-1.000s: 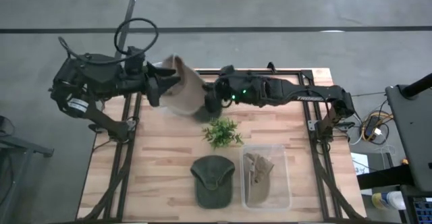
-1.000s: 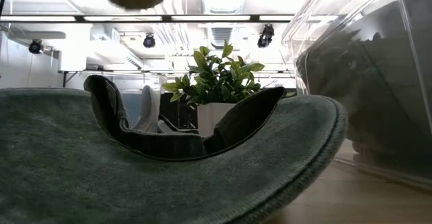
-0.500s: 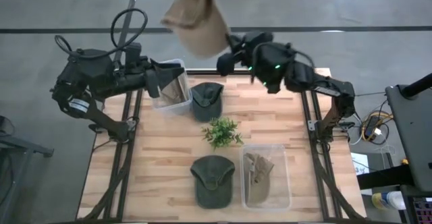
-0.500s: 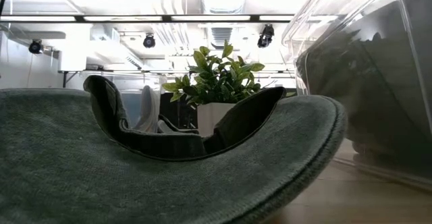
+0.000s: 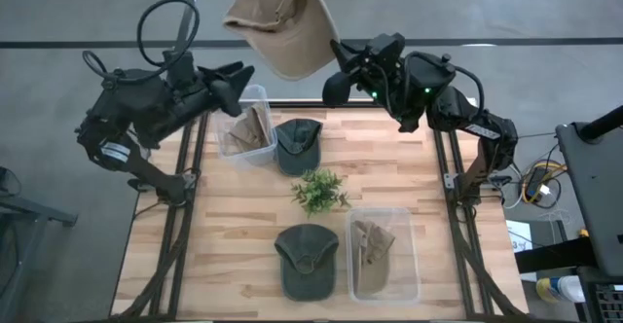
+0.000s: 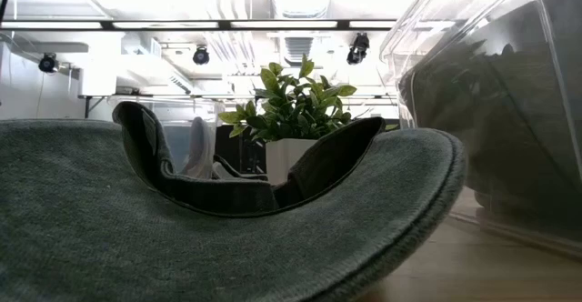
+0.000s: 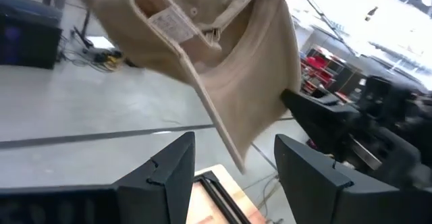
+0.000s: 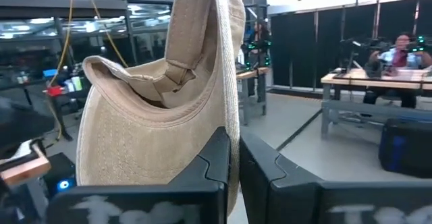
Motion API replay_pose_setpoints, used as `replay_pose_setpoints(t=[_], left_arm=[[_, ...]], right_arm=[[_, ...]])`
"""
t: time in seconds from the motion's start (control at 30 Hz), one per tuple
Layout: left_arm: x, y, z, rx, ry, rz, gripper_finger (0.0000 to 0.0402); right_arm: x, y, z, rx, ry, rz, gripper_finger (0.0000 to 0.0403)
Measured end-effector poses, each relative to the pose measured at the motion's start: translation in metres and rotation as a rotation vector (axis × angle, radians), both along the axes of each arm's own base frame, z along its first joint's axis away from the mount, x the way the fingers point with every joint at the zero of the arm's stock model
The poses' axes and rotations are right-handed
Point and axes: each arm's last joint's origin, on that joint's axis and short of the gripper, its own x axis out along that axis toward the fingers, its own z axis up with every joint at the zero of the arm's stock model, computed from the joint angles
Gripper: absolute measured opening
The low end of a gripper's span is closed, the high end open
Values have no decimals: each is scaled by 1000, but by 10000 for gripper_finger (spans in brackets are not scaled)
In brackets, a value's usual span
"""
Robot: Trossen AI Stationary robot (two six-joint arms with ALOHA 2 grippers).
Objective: Pick & Place hat
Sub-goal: Put the brown cap into the top transparent bin
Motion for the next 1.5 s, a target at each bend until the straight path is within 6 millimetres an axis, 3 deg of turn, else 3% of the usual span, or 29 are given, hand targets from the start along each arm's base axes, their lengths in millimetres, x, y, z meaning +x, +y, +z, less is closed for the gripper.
replay_pose_setpoints(t=[0.53, 0.67, 0.9, 1.17, 1.3, 1.5], left_arm=[[24, -2, -5, 16, 19, 14, 186], [24, -1, -5, 20, 23, 17, 143], [24, 1, -5, 27, 26, 32, 18], [19, 1, -3, 41, 36, 18, 6], [8, 4, 0, 52, 34, 18, 5], [-8, 7, -1, 45, 62, 34, 5]], right_arm=[[3, 16, 3, -24, -24, 86, 12], [3, 18, 3, -27, -23, 113, 12], [4, 19, 3, -30, -35, 160, 13], [5, 19, 1, -52, 1, 167, 15], [6, 17, -2, -55, 37, 216, 49], [6, 10, -11, -37, 133, 201, 155]])
